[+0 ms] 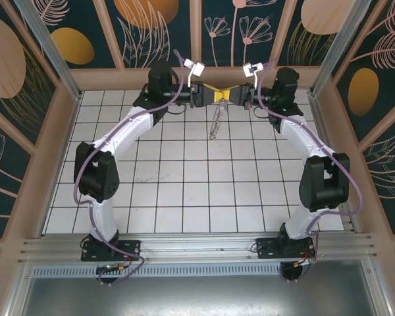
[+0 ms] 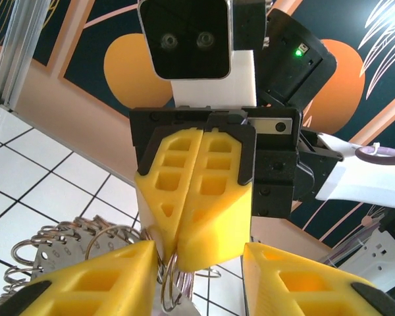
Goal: Put the keys on the keyring
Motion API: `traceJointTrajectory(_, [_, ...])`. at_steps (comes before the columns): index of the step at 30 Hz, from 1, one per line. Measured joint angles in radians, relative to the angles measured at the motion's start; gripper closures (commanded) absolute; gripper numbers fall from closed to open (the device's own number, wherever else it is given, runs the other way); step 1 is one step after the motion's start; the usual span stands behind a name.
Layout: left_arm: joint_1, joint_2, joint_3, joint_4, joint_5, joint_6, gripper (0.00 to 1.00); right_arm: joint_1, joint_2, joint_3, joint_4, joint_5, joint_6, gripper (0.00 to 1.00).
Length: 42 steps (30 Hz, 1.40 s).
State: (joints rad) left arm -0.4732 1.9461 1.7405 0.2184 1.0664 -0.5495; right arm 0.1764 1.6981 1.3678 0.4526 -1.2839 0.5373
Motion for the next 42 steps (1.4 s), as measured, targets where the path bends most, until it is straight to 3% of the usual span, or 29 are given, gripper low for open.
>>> traceJointTrajectory(8, [0.000,0.000,-0.041,0.031,0.000,-0.007,0.77,0.000,0.000,0.000,0.011,0.003,0.005,1.00])
traceJointTrajectory(16, [0.000,0.000,-0.051,0.089,-0.001,-0.036,0.66,-0.001,0.000,0.000,0.022,0.003,0.019,1.00])
traceJointTrajectory(26, [0.003,0.000,-0.070,0.151,-0.016,-0.082,1.00,-0.005,0.000,0.000,0.023,0.002,0.018,1.00])
traceJointTrajectory(29, [0.003,0.000,-0.079,0.179,-0.020,-0.096,1.00,-0.005,0.000,0.000,0.023,0.003,0.019,1.00])
traceJointTrajectory(30, [0.003,0.000,-0.083,0.188,-0.020,-0.100,1.00,-0.005,0.000,0.000,0.023,0.002,0.019,0.99])
traceJointTrajectory(32, [0.003,0.000,-0.093,0.209,-0.024,-0.113,1.00,-0.005,0.000,0.000,0.023,0.003,0.020,0.79])
traceJointTrajectory(34, [0.002,-0.003,-0.112,0.240,-0.031,-0.131,1.00,-0.005,-0.004,-0.008,0.034,0.004,0.025,0.68])
traceJointTrajectory(42, [-0.001,-0.051,-0.199,0.364,-0.039,-0.217,1.00,-0.006,-0.137,-0.111,0.086,0.044,0.032,0.61])
